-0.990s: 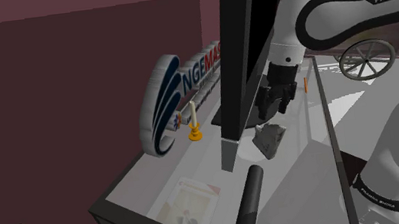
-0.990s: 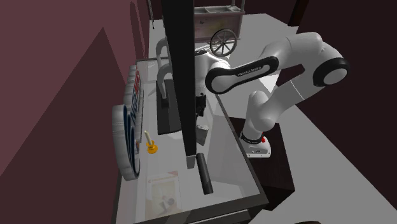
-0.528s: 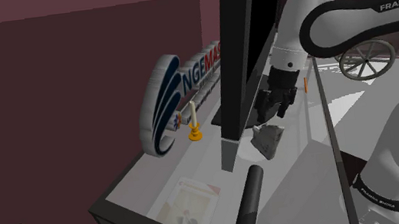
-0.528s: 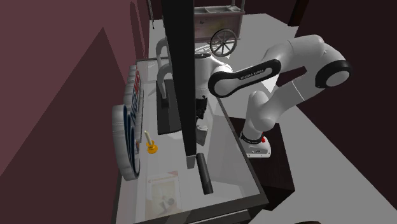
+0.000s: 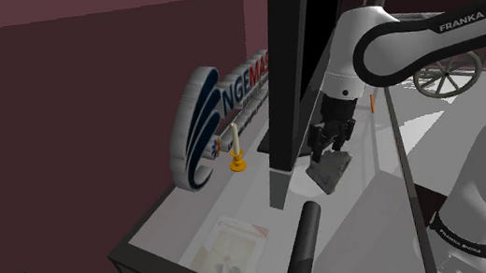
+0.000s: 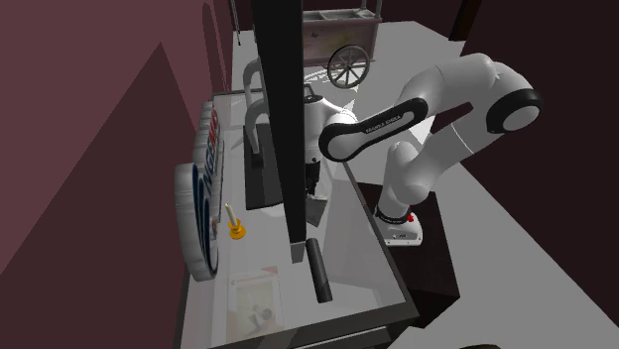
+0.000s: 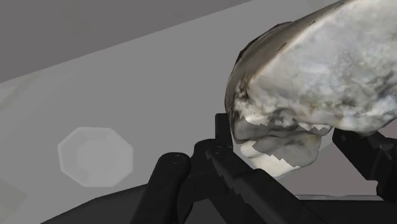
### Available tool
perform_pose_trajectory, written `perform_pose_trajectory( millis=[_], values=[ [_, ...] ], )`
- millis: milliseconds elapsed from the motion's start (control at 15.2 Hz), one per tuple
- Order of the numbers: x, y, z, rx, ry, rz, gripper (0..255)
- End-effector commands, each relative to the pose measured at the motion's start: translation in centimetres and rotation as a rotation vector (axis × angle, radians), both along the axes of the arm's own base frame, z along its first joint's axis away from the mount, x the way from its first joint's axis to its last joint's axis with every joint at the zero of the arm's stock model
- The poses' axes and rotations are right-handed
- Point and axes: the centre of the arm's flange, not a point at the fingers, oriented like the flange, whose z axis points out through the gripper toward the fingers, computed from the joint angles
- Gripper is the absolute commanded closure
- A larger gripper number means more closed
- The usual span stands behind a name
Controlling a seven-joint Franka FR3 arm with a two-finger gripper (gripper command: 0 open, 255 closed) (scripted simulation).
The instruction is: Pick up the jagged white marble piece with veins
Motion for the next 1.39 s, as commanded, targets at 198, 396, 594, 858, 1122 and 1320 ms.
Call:
perform_pose_trajectory(
  millis=[198,396,594,858,1122,1320],
  values=[
    [0.4,0.1,-0.5,-0.001,0.003,0.0,255],
    [0.4,0.1,1.1,-0.001,0.003,0.0,255],
    [0.4,0.1,2.7,-0.001,0.003,0.0,255],
    [0.4,0.1,4.8,-0.001,0.003,0.0,255],
    [0.4,0.1,6.9,-0.001,0.003,0.0,255],
    [0.4,0.1,7.5,-0.001,0.003,0.0,255]
  ],
)
